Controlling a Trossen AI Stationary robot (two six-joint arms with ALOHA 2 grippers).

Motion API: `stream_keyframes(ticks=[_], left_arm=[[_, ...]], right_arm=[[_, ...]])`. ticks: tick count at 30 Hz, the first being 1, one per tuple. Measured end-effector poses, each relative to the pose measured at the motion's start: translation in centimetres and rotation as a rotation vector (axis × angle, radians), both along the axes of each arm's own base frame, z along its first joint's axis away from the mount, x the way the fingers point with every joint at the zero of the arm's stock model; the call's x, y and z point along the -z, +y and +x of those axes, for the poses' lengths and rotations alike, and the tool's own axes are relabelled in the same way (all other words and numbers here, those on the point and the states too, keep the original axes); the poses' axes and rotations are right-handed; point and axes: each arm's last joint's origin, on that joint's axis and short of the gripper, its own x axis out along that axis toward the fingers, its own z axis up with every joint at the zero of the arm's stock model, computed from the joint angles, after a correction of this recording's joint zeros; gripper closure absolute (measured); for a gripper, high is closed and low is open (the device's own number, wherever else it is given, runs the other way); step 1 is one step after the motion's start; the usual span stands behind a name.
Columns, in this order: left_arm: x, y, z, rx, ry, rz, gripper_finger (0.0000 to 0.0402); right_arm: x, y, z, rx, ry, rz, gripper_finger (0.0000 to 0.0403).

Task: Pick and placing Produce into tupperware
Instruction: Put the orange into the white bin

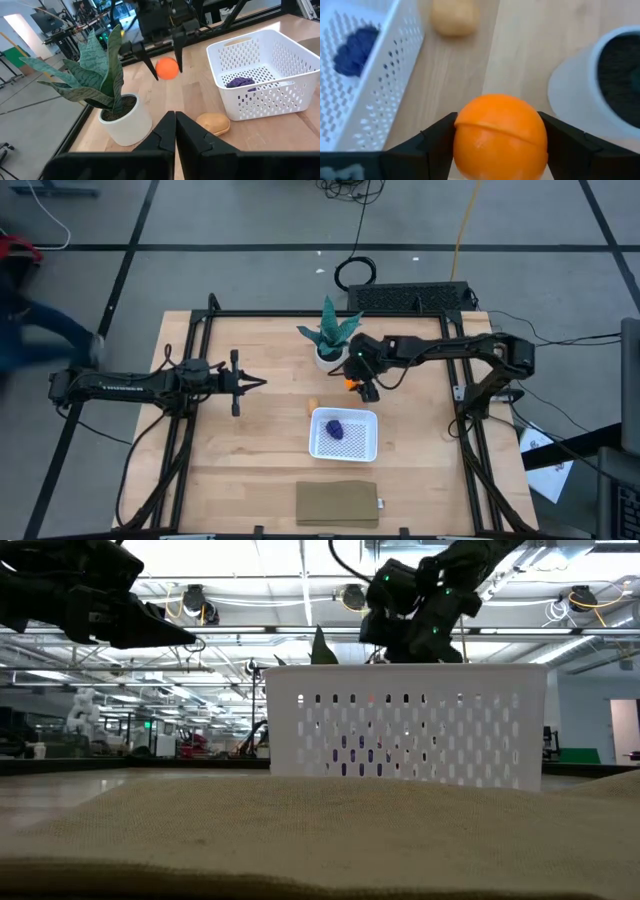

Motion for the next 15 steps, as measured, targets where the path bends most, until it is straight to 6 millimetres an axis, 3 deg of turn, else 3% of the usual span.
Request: stream_keyframes(ticks=[6, 15], left_arm=[[0.0, 0.0, 0.0, 0.001, 0.000, 0.005, 0.0374], [0.0, 0.0, 0.0, 0.001, -0.003, 0.007, 0.0398]], right_arm=[[-2.8, 0.4, -1.3, 0.040, -0.065, 0.013, 0.0168], [-6.8, 2.4, -1.9, 0.050, -0.104, 0.061, 0.0163]])
